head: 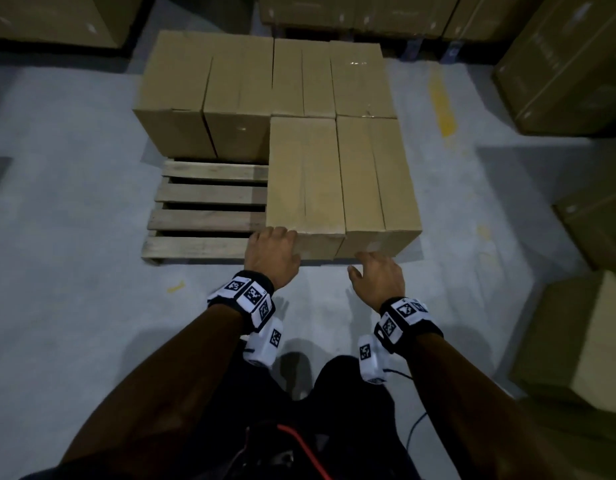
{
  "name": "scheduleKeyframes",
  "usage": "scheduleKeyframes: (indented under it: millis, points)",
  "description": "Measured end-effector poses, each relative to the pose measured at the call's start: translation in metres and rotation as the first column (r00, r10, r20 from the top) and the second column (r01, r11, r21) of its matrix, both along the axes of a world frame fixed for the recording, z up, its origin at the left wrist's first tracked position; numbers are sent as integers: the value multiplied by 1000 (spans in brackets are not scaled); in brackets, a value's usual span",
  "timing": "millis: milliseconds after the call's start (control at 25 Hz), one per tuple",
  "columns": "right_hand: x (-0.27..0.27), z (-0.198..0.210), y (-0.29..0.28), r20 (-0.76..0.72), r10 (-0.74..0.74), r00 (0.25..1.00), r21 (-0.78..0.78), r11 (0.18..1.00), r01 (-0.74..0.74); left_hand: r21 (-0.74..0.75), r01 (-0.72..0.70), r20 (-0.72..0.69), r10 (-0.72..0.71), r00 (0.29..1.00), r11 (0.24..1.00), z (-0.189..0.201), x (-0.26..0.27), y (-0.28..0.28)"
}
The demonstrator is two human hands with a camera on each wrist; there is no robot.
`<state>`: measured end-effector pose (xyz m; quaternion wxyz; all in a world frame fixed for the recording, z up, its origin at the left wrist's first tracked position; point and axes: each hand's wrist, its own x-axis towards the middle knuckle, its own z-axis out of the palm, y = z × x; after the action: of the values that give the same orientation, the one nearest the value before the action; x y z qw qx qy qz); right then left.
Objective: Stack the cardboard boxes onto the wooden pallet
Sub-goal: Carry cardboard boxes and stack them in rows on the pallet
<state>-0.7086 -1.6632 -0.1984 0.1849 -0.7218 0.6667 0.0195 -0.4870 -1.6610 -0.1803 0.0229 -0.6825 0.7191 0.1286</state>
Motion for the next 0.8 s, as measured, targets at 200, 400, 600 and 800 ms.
scheduleKeyframes:
  millis: [200,400,600,800]
  points:
    - [-24,128,15,35,3,999,28,1000,-4,8,12,-3,-12,1000,1000,123,-25,20]
    - [-45,166,5,62,16,998,5,1000,-16,-48,10,13,-9,1000,999,161,-48,13]
    - [-64,166,8,110,2,994,0,1000,-2,-51,-13,6,13,1000,999,165,-69,11]
    - [-74,161,-11,117,-34,993,33,999,30,-31,-8,-28,8,1000,999,160,-81,-11]
